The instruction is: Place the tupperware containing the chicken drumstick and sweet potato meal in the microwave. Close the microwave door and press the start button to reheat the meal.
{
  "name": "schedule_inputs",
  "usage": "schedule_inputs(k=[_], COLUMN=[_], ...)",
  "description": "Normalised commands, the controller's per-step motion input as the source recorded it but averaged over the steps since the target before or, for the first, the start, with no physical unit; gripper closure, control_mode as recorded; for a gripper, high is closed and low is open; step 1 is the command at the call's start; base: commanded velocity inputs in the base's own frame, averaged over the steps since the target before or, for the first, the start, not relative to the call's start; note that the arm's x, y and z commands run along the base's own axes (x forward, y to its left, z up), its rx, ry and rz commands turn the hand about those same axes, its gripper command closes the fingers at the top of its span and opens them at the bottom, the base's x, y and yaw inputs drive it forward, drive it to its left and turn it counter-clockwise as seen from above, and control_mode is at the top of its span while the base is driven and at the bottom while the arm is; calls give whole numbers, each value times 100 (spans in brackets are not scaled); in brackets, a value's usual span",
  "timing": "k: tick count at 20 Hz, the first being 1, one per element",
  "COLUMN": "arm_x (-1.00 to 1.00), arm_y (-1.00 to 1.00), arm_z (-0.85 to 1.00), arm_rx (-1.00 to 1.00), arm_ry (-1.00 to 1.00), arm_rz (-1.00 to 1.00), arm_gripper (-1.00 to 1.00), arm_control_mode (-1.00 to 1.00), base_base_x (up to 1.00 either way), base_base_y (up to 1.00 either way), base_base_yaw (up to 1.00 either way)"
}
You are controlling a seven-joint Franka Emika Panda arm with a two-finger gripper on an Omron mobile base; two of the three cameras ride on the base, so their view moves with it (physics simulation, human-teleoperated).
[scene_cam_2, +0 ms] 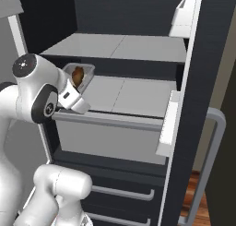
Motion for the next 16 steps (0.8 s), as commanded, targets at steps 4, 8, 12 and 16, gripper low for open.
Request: schedule_inputs(k=[4,8,12,16], arm_x=[-100,-83,-39,0], arm_y=[-22,-25,-5,0], arm_z=[-31,-20,-17,-2], arm_rx=[0,0,0,0], arm_ry=[8,13,9,0], arm_rz=[0,0,0,0], arm_gripper=[100,100,100,100], arm_control_mode=[-100,-100,-100,-100], base_base_x=[0,0,0,0], base_base_y=[0,0,0,0], base_base_yaw=[0,0,0,0])
